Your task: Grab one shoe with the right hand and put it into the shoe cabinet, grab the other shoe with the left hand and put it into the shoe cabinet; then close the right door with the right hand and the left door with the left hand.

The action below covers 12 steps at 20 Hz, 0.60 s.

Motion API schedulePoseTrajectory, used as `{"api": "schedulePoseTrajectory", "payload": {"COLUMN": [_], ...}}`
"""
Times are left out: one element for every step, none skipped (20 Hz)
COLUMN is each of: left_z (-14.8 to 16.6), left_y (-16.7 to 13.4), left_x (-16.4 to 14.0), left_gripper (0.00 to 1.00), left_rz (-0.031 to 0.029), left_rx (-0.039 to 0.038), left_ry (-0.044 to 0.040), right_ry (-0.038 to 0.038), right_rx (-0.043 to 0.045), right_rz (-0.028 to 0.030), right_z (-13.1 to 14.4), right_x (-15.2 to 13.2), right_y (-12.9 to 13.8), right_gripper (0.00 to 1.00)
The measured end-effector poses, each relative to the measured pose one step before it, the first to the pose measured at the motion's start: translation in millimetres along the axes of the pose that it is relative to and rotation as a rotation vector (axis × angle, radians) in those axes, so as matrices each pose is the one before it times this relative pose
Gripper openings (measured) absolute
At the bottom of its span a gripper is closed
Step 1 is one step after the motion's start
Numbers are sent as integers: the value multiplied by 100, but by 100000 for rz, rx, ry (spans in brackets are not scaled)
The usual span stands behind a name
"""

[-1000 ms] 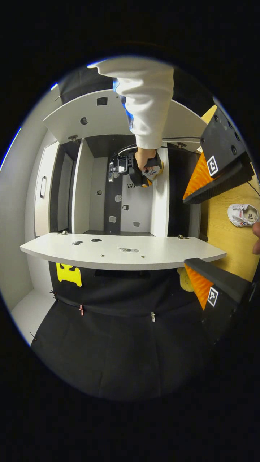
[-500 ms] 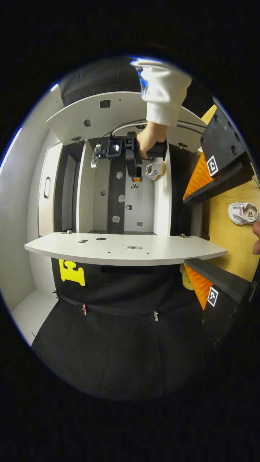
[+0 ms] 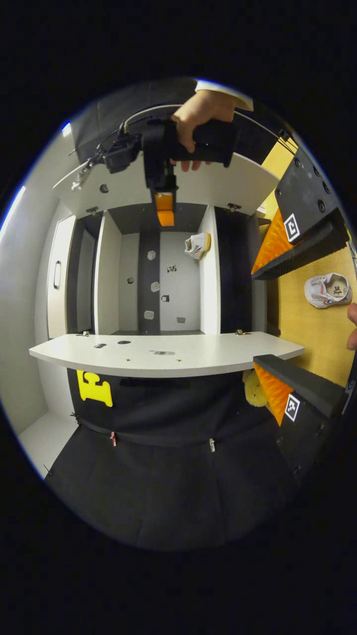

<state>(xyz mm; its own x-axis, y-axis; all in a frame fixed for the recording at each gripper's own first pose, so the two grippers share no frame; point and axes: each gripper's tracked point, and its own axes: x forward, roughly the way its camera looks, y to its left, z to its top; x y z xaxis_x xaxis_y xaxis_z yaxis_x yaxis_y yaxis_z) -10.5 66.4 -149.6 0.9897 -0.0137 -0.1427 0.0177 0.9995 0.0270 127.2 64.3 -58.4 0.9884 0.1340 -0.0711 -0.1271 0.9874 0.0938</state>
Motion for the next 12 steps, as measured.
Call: {"api": "schedulePoseTrajectory", "payload": {"left_z": [-1892, -1979, -2514, -1950, -2302, -2335, -2382, -2123, -2086, -1728, -1549, -1084], "left_y": [-261, -329, -522, -353, -341, -281, -159, -219, -171, -87, -41, -106], "left_x": [133, 95, 154, 151, 324, 454, 565, 701, 678, 782, 886, 992], "left_gripper": [95, 95, 95, 95, 95, 95, 95, 95, 94, 95, 94, 94], "left_rz": [-1474, -1628, -1739, -1420, -1248, -922, -650, -563, -432, -358, -407, -1015], "left_rx": [729, 583, 890, 630, 1030, 1266, 1165, 751, 493, 321, 78, -967], "left_ry": [2267, 2938, 3431, 3123, 3879, 4677, 4653, 4131, 3897, 2818, 2577, 1635], "right_ry": [-1372, -516, -816, 36, -472, -534, -1495, -1094, -451, 86, 261, 80], "right_rx": [105, -321, -685, -154, -14, -101, -385, -852, -404, 316, 512, 188], "right_rz": [590, 86, 258, 389, 427, -336, -63, -820, -805, -278, -644, -954], "right_z": [276, 186, 291, 229, 389, 462, 692, 483, 355, 230, 263, 205], "right_x": [-1675, -1504, -1340, -1265, -1071, -936, -792, -604, -524, -611, -400, -389], "right_y": [-90, -159, -158, 10, -6, -293, -229, -407, -422, -229, -395, -609], "right_gripper": [96, 96, 96, 96, 96, 96, 96, 96, 96, 96, 96, 96]}}
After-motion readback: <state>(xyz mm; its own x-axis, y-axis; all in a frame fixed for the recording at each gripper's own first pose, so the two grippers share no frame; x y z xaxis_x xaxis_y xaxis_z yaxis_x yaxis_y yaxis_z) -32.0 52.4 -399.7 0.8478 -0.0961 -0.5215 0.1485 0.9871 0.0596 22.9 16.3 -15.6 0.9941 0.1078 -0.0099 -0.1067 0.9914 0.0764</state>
